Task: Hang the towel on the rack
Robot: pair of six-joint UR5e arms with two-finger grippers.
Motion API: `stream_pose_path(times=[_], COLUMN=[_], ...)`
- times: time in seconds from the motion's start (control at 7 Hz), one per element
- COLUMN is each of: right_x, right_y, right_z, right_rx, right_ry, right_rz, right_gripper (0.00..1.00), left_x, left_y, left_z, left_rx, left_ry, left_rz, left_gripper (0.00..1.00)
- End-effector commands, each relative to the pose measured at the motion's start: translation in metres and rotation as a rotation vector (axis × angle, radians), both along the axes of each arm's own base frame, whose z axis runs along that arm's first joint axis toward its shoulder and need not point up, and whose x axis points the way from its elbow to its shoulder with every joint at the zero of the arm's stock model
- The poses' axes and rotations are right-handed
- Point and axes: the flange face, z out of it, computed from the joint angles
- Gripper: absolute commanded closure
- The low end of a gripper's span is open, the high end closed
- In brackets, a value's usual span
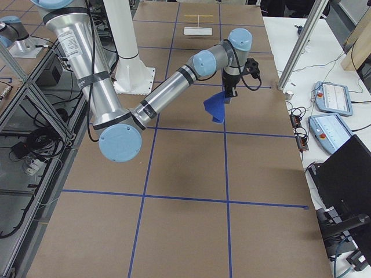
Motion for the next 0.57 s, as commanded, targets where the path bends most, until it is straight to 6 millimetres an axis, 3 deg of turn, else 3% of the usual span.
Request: stream_pose_path(times=[0.0, 0.14, 0.29, 0.43], right_x=[-0.127, -0.169, -0.188, -0.200], right_y=[0.044, 0.063, 0.076, 0.081], right_z=[-0.093, -0.115, -0.139, -0.162], right_rx=[-0.026, 0.031, 0.047, 0.074], right_ry=[-0.075, -0.115, -0.143, -0.166], right_rz=[0.041, 0.027, 0.022, 0.010], right_gripper=[1.00, 1.00, 1.00, 1.00], left_x=[0.058, 0.071, 0.107, 0.141], left_y=[-0.042, -0.051, -0.043, -0.035], left_z=[-0.090, -0.122, -0.137, -0.136], left_rx=[-0.091, -0.017, 0.123, 0.250], left_ry=[0.111, 0.134, 0.169, 0.203], left_rz=[-0.045, -0.028, 0.040, 0.086], left_gripper=[0.02, 0.02, 0.02, 0.02])
